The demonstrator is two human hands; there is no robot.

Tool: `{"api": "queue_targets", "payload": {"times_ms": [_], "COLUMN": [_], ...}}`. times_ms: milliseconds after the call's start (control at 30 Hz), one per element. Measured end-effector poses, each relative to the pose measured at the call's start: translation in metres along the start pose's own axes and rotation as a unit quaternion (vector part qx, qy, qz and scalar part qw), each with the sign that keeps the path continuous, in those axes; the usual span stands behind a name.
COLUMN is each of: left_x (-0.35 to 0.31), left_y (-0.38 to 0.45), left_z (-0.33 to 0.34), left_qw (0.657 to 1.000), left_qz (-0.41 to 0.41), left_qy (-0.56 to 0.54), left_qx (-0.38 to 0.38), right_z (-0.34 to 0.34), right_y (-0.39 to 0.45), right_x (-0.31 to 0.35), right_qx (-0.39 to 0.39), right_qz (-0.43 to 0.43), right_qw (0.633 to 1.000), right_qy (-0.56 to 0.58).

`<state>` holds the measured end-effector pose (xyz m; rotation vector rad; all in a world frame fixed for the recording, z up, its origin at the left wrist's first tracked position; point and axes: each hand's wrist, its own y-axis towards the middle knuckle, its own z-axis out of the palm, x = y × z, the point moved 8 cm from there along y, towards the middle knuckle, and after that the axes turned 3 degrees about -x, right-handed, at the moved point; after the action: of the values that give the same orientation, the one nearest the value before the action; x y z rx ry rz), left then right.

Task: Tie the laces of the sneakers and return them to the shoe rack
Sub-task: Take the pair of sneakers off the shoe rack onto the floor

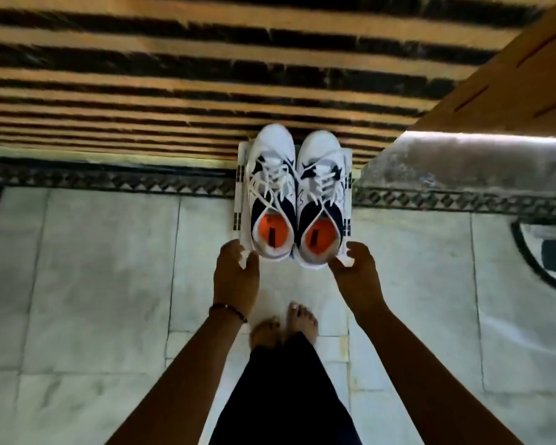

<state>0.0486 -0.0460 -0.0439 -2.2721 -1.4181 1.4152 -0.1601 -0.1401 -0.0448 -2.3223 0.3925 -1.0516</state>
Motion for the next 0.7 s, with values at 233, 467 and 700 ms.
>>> {"api": "queue_targets", "payload": {"times_ms": [233,467,700], "left_x": [0.019,0.027,0.02], "left_y": [0.053,0.074,0.075], "left_z": [0.042,0.06,0.063], "left_qw": [0.996,0.988,0.989], "left_qz": [-0.064,-0.147,-0.138], "left_qy": [-0.041,-0.022,-0.039], "left_qx": [0.035,0.035,0.031], "right_z": [0.031,0.032,0.039], "right_y": [0.058,0.101,0.104], "right_x": [-0.027,-0.017,-0.018], "right_qx": [0.023,0.036,0.033], "right_qz": [0.055,0.038,0.02], "right_qw": [0.997,0.997,0.996], "right_qy": [0.041,-0.059,-0.083]}}
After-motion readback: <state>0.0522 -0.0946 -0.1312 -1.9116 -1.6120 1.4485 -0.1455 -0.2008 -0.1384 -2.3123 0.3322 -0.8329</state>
